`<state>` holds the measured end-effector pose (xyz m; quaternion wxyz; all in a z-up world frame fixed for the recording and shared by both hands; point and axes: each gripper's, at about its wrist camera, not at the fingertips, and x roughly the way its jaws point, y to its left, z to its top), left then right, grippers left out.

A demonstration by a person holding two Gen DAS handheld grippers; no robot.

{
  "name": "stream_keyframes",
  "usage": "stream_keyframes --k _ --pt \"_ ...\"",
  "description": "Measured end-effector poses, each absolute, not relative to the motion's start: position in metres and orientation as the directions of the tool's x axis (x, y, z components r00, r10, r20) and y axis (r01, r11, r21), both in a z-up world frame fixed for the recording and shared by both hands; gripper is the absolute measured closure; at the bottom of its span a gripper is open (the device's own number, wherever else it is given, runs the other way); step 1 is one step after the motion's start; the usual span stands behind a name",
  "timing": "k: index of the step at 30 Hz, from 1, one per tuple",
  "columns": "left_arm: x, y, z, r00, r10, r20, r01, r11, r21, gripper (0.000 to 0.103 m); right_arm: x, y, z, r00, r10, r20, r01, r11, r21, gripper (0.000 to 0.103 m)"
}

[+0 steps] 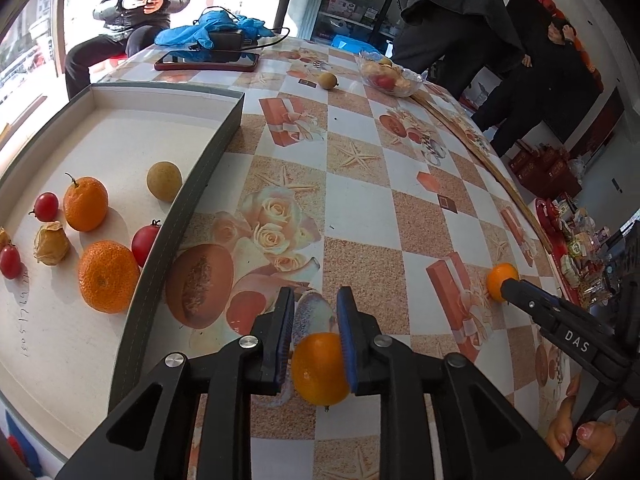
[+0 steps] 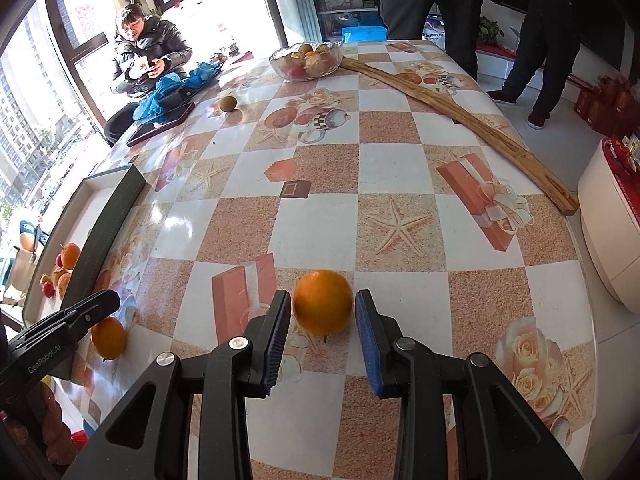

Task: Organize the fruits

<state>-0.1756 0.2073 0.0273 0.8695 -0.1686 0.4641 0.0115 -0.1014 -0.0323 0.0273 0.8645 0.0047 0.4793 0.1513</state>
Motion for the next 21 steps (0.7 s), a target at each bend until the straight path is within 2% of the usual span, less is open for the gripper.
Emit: stream_keyframes --k 1,3,10,11,12,13,15,18,19,20,21 --pt "-0.176 0.208 0.026 0.57 -0.134 -0.811 -0.18 0.942 -0.282 0.051 -0.102 -0.033 0.025 0.492 0.265 -0.829 -0.256 0.954 0.154 0.068" --pt "-0.178 0.208 0.026 0.58 -0.119 -0.806 -0.18 0.946 -0.27 0.041 -0.102 -0.035 0.02 0.484 0.266 -0.833 -0.251 0.955 0.159 0.068" --pt "-0.177 0.192 0.023 0.574 -0.074 -0.816 -0.126 0.976 -0.177 0.034 -0.098 -0.049 0.02 0.493 0.267 -0.828 -0.239 0.957 0.166 0.067" --pt "-0.177 0.188 0.023 0.574 -0.067 -0.816 -0.111 0.981 -0.159 0.033 -0.095 -0.052 0.022 0.5 0.26 -0.826 -0.231 0.959 0.162 0.051" --pt "-0.178 0.183 0.023 0.575 -0.06 -0.816 -0.095 0.986 -0.139 0.031 -0.091 -0.056 0.024 0.508 0.251 -0.824 -0.222 0.962 0.157 0.022" --pt "-0.178 0.179 0.022 0.576 -0.049 -0.816 -0.084 0.989 -0.118 0.03 -0.089 -0.06 0.027 0.526 0.242 -0.815 -0.209 0.966 0.151 0.017" --pt "-0.178 0.172 0.019 0.57 -0.025 -0.821 -0.074 0.994 -0.082 0.03 -0.084 -0.065 0.033 0.567 0.225 -0.792 -0.193 0.971 0.138 0.017" --pt "-0.176 0.165 0.014 0.567 0.026 -0.823 -0.086 0.996 -0.027 0.03 -0.07 -0.058 0.027 0.543 0.217 -0.811 -0.21 0.97 0.119 0.017" --pt "-0.176 0.163 0.013 0.567 0.039 -0.823 -0.089 0.996 -0.014 0.031 -0.068 -0.054 0.022 0.531 0.204 -0.822 -0.218 0.971 0.101 0.023" --pt "-0.176 0.162 0.013 0.568 0.046 -0.822 -0.095 0.995 -0.01 0.034 -0.066 -0.049 0.016 0.513 0.192 -0.836 -0.227 0.97 0.084 0.041" --pt "-0.176 0.162 0.013 0.573 0.052 -0.818 -0.098 0.995 -0.005 0.046 -0.067 -0.045 0.011 0.503 0.171 -0.847 -0.23 0.971 0.059 0.051"
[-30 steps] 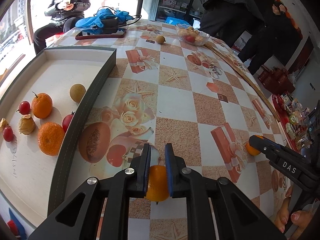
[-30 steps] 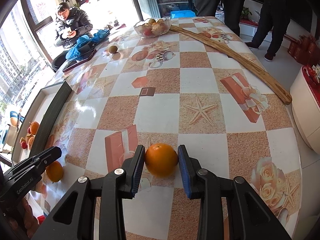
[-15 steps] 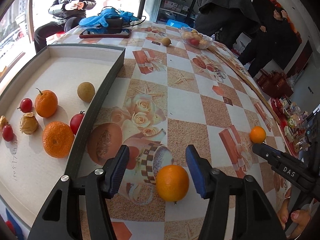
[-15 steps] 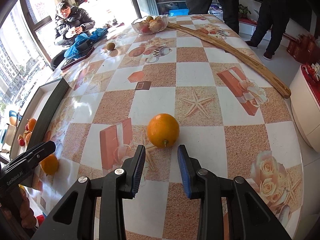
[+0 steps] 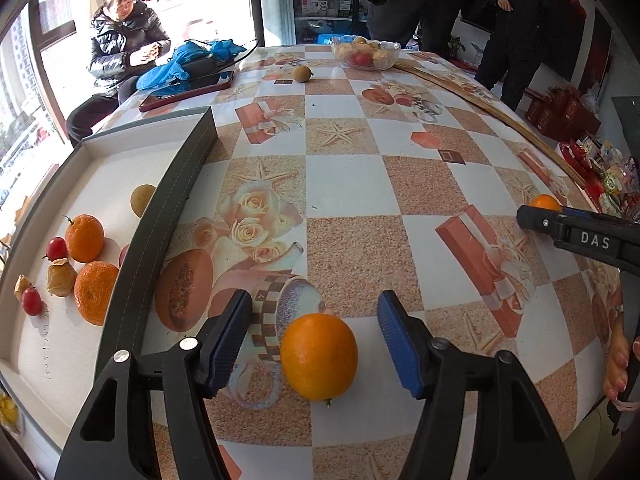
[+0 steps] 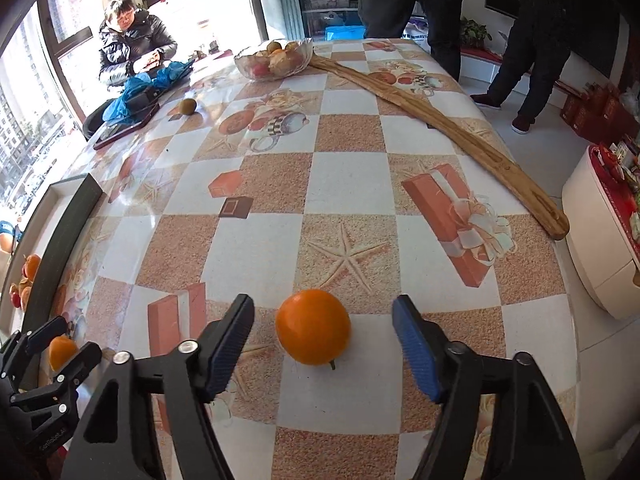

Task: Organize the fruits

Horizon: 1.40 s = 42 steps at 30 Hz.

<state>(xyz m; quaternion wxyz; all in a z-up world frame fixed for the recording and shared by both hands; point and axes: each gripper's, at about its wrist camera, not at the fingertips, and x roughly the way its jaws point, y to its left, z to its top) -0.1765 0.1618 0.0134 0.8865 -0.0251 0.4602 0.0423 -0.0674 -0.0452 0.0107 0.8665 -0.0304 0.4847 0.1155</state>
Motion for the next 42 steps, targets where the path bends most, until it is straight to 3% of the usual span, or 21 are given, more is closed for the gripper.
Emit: stream_keyframes --k 1,2,10,24,34,42 --pt "-0.177 0.162 0.014 0.577 0.054 -0.815 -0.099 0.995 -0.004 0.064 -0.073 -0.041 0.012 0.538 0.137 -0.832 -0.232 0.973 0.01 0.06" --pt "-0.176 0.163 0.015 0.577 0.048 -0.815 -0.099 0.995 -0.012 0.069 -0.075 -0.039 0.011 0.536 0.143 -0.832 -0.246 0.969 0.008 0.066" --pt "-0.179 0.175 0.031 0.568 -0.027 -0.822 -0.111 0.988 -0.109 0.069 -0.079 -0.044 0.018 0.479 0.251 -0.841 -0.264 0.955 0.134 0.066" --pt "-0.186 0.231 0.093 0.597 0.046 -0.801 -0.197 0.976 -0.09 0.069 -0.079 0.036 0.089 0.407 0.439 -0.801 -0.414 0.871 0.266 0.066" --pt "-0.196 0.304 0.095 0.573 0.131 -0.809 -0.322 0.944 -0.075 0.069 -0.082 0.142 0.116 0.315 0.509 -0.801 -0.564 0.779 0.273 0.066" --pt "-0.187 0.359 0.072 0.506 0.185 -0.842 -0.426 0.903 -0.057 0.069 -0.072 0.226 0.094 0.219 0.489 -0.844 -0.627 0.733 0.263 0.066"
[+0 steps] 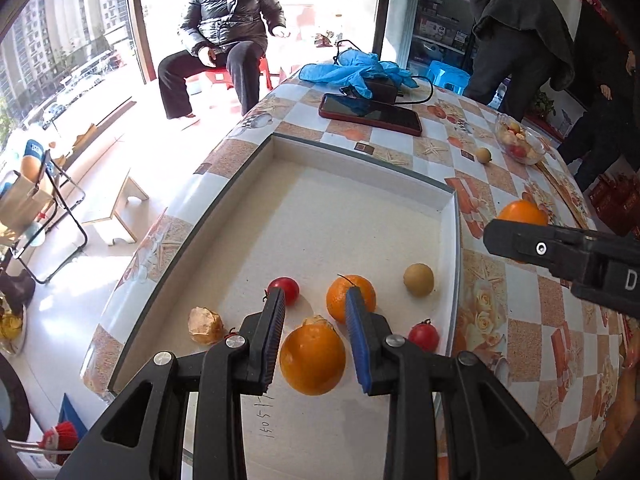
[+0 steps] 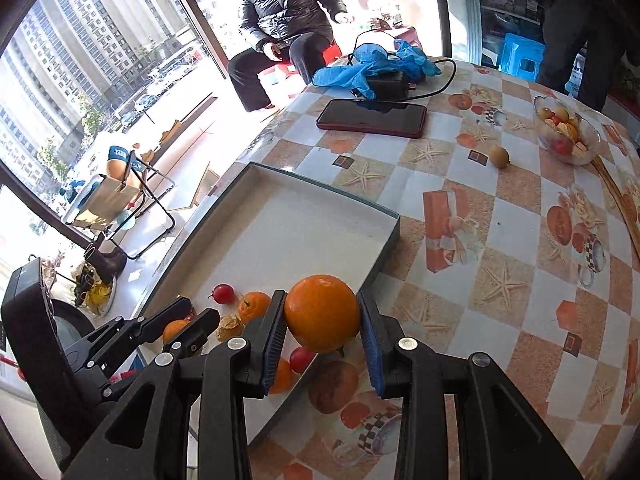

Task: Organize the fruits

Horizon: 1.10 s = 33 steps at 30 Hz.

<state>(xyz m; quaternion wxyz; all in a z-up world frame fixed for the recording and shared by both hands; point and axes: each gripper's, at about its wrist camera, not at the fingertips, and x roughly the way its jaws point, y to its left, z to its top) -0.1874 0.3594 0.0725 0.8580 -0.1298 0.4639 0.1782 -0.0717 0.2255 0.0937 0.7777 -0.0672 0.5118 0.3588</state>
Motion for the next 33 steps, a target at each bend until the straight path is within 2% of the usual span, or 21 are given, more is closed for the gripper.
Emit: stream_keyframes --k 5,6,8,9,10,12,14,16,17,18,20,25,30,33 --pt "-0.18 0.373 0.055 0.465 0.208 -0.861 -0.449 0.893 -0.027 0.069 -0.064 0.261 0.064 0.164 0.446 -0.88 -0.637 0.729 0.25 0.066" --pt "-0.178 0.374 0.051 0.46 0.204 -0.864 -0.448 0.894 -0.028 0.065 -0.063 0.265 0.059 0.154 0.439 -0.885 -0.64 0.727 0.249 0.066" --pt "-0.177 0.375 0.046 0.453 0.205 -0.867 -0.452 0.892 -0.025 0.048 -0.062 0.274 0.052 0.132 0.424 -0.896 -0.655 0.716 0.242 0.066" --pt "-0.177 0.376 0.044 0.453 0.214 -0.865 -0.457 0.889 -0.019 0.034 -0.063 0.277 0.05 0.131 0.413 -0.901 -0.664 0.711 0.23 0.066" --pt "-0.178 0.375 0.044 0.455 0.224 -0.862 -0.46 0.888 -0.012 0.024 -0.064 0.279 0.05 0.136 0.404 -0.905 -0.674 0.707 0.214 0.063" --pt "-0.18 0.374 0.044 0.465 0.234 -0.854 -0.458 0.889 -0.006 0.022 -0.066 0.281 0.053 0.151 0.399 -0.904 -0.685 0.702 0.196 0.034" --pt "-0.183 0.374 0.045 0.473 0.236 -0.849 -0.457 0.89 -0.007 0.016 -0.068 0.281 0.06 0.179 0.408 -0.895 -0.688 0.702 0.182 0.029" --pt "-0.186 0.374 0.048 0.484 0.229 -0.845 -0.455 0.89 -0.019 0.0 -0.071 0.281 0.067 0.195 0.4 -0.896 -0.694 0.702 0.162 0.029" --pt "-0.187 0.375 0.048 0.492 0.212 -0.844 -0.449 0.893 -0.037 0.0 -0.072 0.28 0.069 0.203 0.388 -0.899 -0.696 0.703 0.147 0.029" --pt "-0.187 0.375 0.049 0.496 0.195 -0.846 -0.442 0.896 -0.052 0.0 -0.073 0.28 0.072 0.21 0.374 -0.904 -0.696 0.706 0.13 0.023" --pt "-0.19 0.373 0.05 0.503 0.169 -0.848 -0.427 0.901 -0.074 0.0 -0.074 0.278 0.073 0.217 0.345 -0.913 -0.694 0.713 0.105 0.0" --pt "-0.195 0.372 0.051 0.514 0.117 -0.85 -0.43 0.893 -0.137 0.0 -0.076 0.268 0.081 0.21 0.33 -0.92 -0.69 0.717 0.1 0.0" --pt "-0.196 0.364 0.049 0.462 0.177 -0.869 -0.447 0.893 -0.056 0.0 -0.085 0.262 0.077 0.247 0.286 -0.926 -0.702 0.712 0.033 0.0" --pt "-0.197 0.364 0.046 0.446 0.18 -0.876 -0.463 0.885 -0.053 0.0 -0.088 0.259 0.072 0.237 0.285 -0.929 -0.707 0.707 0.036 0.0"
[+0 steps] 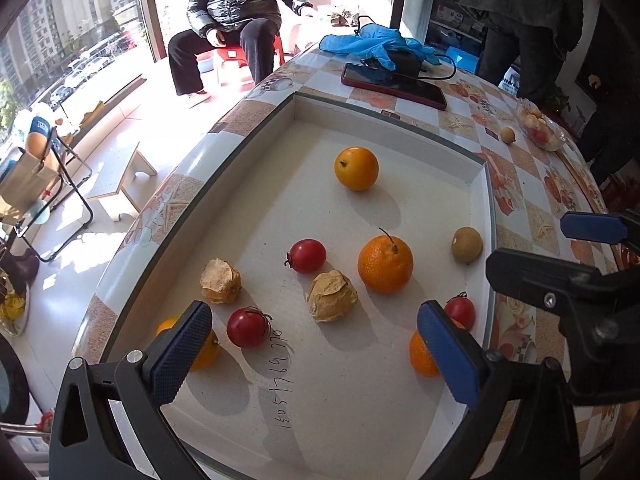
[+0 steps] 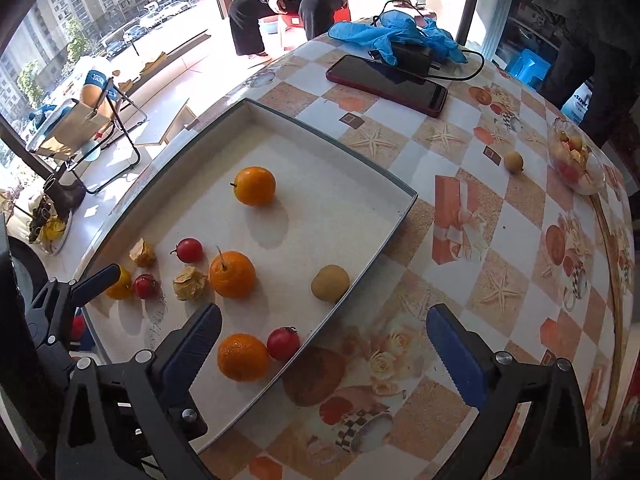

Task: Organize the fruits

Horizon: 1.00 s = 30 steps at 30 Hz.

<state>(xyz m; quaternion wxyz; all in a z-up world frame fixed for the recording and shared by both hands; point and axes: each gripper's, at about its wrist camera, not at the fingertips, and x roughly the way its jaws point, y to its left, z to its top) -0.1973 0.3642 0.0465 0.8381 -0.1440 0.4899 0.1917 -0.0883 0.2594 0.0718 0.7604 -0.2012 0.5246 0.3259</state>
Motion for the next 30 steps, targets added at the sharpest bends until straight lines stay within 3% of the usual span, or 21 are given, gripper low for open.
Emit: stream_keyframes --k 18,30 --pt "-0.2 0.347 0.054 0.416 0.265 -0.87 -0.463 0.885 0.048 0.0 -0.096 0.248 0.07 0.238 0.278 -0.931 -0.714 0.699 0.026 0.0" --pt "-0.2 0.34 0.058 0.424 0.26 -0.867 -0.453 0.89 0.046 0.0 -0.098 0.24 0.071 0.248 0.27 -0.93 -0.708 0.706 0.016 0.0"
